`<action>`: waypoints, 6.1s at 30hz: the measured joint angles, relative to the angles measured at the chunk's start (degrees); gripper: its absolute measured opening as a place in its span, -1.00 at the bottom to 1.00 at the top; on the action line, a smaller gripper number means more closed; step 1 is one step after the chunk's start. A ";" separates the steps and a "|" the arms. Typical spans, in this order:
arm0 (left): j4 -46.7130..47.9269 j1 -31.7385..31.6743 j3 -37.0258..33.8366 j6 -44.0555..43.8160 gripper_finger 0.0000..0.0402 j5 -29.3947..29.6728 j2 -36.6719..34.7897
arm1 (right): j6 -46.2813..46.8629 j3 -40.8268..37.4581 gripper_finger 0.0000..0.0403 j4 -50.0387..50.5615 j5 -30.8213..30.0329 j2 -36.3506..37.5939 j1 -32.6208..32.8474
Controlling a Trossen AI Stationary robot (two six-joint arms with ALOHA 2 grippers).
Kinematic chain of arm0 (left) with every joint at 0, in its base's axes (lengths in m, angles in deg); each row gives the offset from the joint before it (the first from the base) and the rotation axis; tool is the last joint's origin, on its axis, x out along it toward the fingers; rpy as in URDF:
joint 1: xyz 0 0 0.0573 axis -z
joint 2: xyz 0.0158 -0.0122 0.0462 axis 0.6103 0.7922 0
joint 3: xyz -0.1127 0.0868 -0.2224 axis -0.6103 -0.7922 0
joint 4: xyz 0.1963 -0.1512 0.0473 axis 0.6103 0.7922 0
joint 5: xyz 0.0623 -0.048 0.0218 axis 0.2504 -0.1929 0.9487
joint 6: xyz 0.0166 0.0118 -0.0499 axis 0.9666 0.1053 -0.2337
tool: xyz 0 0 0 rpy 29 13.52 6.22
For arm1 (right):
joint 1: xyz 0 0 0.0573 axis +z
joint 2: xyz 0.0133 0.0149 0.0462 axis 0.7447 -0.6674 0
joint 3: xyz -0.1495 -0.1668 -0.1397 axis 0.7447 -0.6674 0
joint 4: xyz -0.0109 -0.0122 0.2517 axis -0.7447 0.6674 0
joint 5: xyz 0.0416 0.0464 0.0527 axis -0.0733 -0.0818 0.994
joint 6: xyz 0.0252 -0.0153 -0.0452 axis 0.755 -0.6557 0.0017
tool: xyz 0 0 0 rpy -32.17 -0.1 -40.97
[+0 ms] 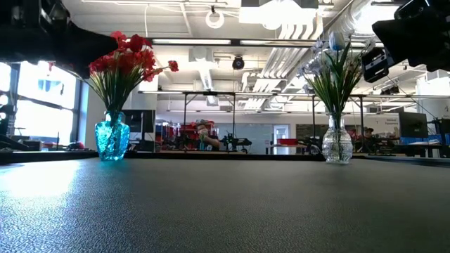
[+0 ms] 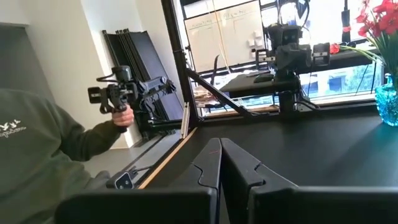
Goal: Sort flowers into vase by color
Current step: Return to Home Position
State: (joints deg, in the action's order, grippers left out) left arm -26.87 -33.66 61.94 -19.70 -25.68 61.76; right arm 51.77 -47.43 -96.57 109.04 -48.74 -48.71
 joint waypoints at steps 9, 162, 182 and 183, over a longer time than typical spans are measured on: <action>9.35 0.00 -0.90 0.86 -0.77 -6.71 -3.38 | 0.17 0.00 -1.00 0.57 -0.04 -0.02 0.00; 10.80 -8.81 -0.79 -2.78 -0.77 -16.49 -4.13 | -14.82 -0.09 -1.00 21.42 -23.78 16.39 5.25; 10.75 -9.62 -0.86 -5.02 -0.77 -15.98 -3.91 | -14.82 -0.09 -1.00 21.42 -23.39 16.39 5.22; 10.74 -9.62 -0.86 -5.02 -0.77 -15.96 -3.91 | -14.82 -0.09 -1.00 21.42 -23.39 16.39 5.22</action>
State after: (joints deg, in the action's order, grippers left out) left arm -16.13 -43.28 61.08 -24.72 -41.63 57.85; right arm 36.95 -47.52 -75.15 85.66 -32.34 -43.49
